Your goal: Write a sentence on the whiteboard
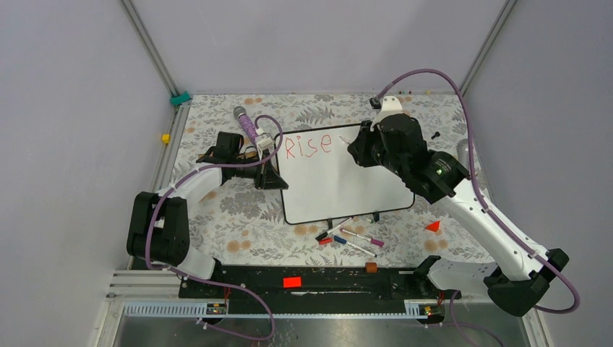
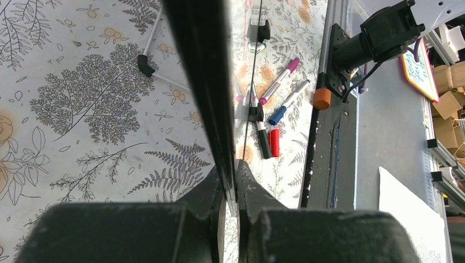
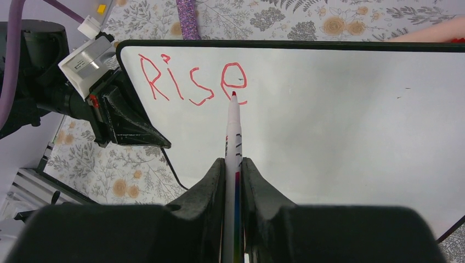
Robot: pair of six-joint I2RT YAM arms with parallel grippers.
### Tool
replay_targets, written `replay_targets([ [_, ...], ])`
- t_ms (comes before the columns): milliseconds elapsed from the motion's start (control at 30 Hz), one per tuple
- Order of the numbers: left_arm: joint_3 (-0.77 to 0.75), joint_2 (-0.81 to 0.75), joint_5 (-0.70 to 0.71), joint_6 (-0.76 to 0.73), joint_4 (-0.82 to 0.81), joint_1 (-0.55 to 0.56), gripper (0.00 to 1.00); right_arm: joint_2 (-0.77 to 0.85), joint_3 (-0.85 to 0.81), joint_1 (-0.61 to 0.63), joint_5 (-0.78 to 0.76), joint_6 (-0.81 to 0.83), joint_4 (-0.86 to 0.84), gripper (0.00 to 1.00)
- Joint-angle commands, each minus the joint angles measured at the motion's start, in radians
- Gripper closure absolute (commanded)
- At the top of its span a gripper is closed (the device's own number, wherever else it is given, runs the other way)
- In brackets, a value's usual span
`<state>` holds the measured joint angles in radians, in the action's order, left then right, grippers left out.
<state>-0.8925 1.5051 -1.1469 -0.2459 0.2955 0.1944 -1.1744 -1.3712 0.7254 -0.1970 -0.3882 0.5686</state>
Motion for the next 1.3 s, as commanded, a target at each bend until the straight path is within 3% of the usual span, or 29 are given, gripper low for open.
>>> replay_targets([
  [0,-0.03,0.017,0.152,-0.067,0.029,0.016,1.0,0.031,0.003,-0.008,0.008,0.031,-0.033,1.0],
  [333,-0.08,0.048,0.159,-0.12,0.067,0.005,1.0,0.007,-0.025,-0.009,0.033,0.061,-0.032,1.0],
  [567,-0.163,0.127,0.088,-0.216,0.22,0.002,1.0,-0.004,-0.029,-0.008,0.04,0.072,-0.055,1.0],
  [800,-0.169,0.154,0.099,-0.17,0.221,-0.006,1.0,0.017,-0.014,-0.009,0.022,0.089,-0.055,1.0],
  [933,-0.079,0.1,0.192,-0.028,0.079,-0.007,1.0,0.028,0.014,-0.009,0.011,0.074,-0.05,1.0],
  [1267,-0.081,0.104,0.228,0.018,0.058,-0.006,1.0,0.077,0.087,-0.027,-0.097,0.089,0.019,1.0],
])
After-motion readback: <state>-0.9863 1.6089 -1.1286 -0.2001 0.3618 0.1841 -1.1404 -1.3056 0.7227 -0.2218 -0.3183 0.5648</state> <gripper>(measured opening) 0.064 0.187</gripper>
